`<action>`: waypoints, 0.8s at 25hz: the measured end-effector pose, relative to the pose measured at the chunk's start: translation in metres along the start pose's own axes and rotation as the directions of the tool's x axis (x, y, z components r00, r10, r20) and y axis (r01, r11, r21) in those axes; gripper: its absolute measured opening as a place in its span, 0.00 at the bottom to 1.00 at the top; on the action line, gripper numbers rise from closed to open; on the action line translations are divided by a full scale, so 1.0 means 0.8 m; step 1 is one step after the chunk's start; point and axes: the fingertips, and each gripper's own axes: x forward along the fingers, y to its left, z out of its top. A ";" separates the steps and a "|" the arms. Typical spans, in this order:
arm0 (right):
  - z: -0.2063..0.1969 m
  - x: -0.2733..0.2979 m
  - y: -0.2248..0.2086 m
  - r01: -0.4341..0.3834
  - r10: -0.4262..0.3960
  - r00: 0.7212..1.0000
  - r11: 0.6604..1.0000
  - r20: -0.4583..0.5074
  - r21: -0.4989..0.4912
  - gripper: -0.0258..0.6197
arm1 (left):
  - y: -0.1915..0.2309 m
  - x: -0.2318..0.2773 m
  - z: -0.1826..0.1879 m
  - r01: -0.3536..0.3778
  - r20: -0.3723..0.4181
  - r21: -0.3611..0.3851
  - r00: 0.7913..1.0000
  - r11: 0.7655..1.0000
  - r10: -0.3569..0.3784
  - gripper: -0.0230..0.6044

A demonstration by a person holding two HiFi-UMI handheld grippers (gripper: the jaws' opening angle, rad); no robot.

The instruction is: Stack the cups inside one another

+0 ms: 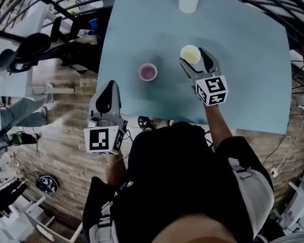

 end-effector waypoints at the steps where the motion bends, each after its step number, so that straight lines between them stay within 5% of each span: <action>1: 0.001 0.001 0.006 -0.006 0.006 1.000 1.000 0.001 -0.001 0.58 | 0.003 -0.002 -0.002 -0.001 -0.003 -0.002 1.000 1.000 0.001 0.02; 20: 0.028 0.029 0.102 -0.150 0.150 0.988 0.989 0.033 -0.010 0.57 | 0.056 -0.054 -0.016 -0.079 0.009 -0.038 0.997 0.996 0.079 0.02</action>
